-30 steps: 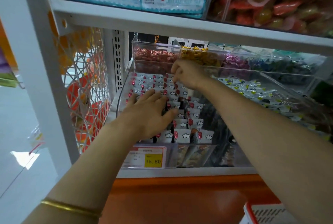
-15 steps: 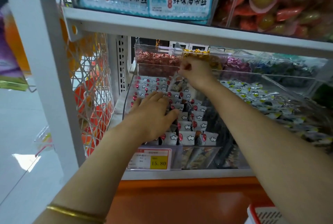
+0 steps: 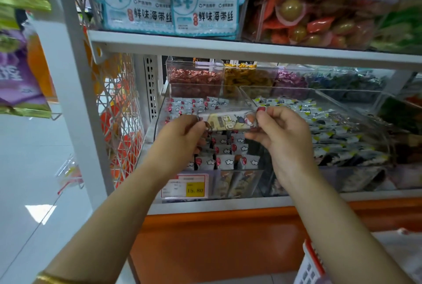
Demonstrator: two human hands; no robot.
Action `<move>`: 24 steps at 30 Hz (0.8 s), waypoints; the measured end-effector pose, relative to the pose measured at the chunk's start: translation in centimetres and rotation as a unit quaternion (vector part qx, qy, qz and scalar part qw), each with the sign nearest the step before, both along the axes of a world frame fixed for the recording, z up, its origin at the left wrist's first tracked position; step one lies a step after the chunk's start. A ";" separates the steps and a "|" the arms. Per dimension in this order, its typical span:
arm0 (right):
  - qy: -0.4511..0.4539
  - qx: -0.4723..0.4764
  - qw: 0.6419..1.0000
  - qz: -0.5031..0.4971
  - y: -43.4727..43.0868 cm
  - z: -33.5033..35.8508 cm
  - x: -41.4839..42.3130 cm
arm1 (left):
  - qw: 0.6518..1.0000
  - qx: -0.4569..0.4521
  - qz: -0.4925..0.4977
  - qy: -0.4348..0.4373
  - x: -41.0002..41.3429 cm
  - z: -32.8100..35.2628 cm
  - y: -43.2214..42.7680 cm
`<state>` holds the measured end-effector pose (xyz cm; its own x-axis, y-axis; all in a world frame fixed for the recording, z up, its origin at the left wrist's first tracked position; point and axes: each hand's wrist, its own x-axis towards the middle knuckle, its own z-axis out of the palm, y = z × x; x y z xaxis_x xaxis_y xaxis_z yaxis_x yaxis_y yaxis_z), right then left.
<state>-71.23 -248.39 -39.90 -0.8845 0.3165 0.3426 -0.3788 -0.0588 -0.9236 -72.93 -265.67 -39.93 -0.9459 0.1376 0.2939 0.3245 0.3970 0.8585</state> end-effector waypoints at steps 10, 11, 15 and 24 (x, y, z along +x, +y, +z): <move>-0.068 -0.225 0.955 0.184 0.1 -1.1 0.7 | 0.941 0.300 -0.033 -0.156 -0.2 -0.2 -1.6; -0.065 -0.230 0.952 0.192 -0.1 -1.1 0.7 | 0.926 0.330 -0.043 -0.179 -0.3 -0.2 -1.7; -0.079 -0.269 0.945 0.170 -0.5 -1.2 0.5 | 0.887 0.395 -0.074 -0.226 -0.6 -0.3 -1.7; -0.094 -0.294 0.940 0.147 -0.5 -1.1 0.7 | 0.847 0.463 -0.068 -0.253 -0.8 -0.5 -1.5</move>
<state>-70.51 -248.94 -41.02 -0.9908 0.1347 0.0130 -0.0990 -0.6561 -0.7481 -73.77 -267.16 -40.38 -0.9767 0.1883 -0.1031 -0.1899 -0.5338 0.8240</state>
